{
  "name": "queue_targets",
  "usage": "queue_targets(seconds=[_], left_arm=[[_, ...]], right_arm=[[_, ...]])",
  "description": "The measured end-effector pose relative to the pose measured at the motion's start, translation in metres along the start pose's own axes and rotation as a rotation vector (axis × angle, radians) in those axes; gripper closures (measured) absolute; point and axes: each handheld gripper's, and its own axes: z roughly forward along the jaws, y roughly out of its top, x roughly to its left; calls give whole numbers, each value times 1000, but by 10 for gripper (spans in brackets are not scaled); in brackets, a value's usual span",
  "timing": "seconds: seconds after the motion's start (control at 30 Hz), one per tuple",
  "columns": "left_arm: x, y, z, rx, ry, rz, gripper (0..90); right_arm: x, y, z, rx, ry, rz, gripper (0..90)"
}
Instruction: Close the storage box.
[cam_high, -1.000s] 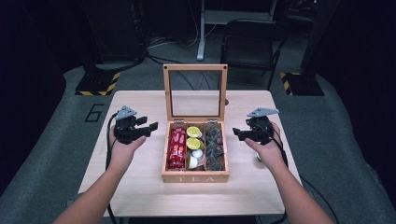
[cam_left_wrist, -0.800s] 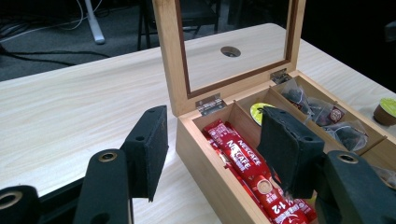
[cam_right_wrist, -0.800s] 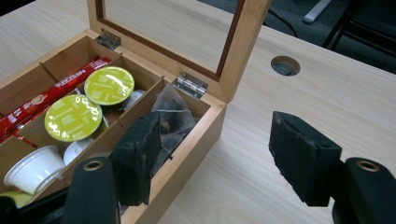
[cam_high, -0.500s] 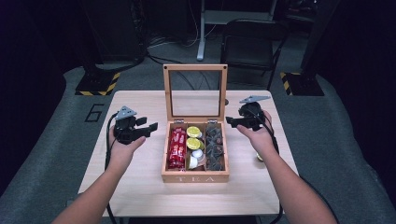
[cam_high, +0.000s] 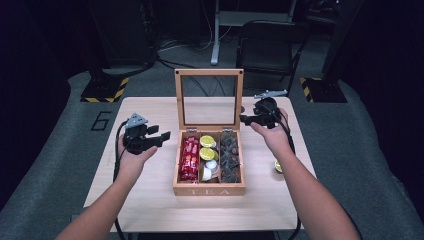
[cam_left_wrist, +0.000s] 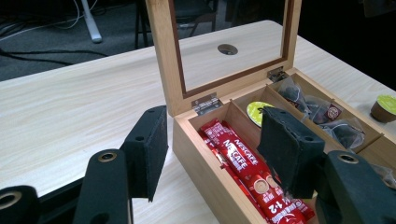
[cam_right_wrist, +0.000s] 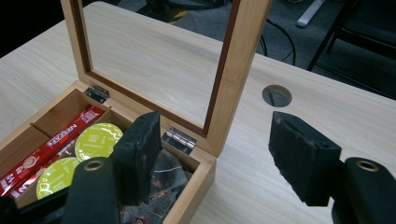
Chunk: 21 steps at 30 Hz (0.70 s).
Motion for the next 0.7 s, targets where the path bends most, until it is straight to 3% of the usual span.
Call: queue_targets(seconds=[0.17,0.27,0.6,0.7], left_arm=[[-1,-2,2,-2,-4,-9,421],[-1,-3,4,3,-7,-3,421],[-1,0,3,-3,-8,-2,421],[-1,0,3,-3,-7,-4,421]], right_arm=[[-1,4,2,1,11,1,337],[-2,5,7,1,30,27,337],[-6,6,17,10,12,31,336],[-5,10,19,9,8,11,336]])
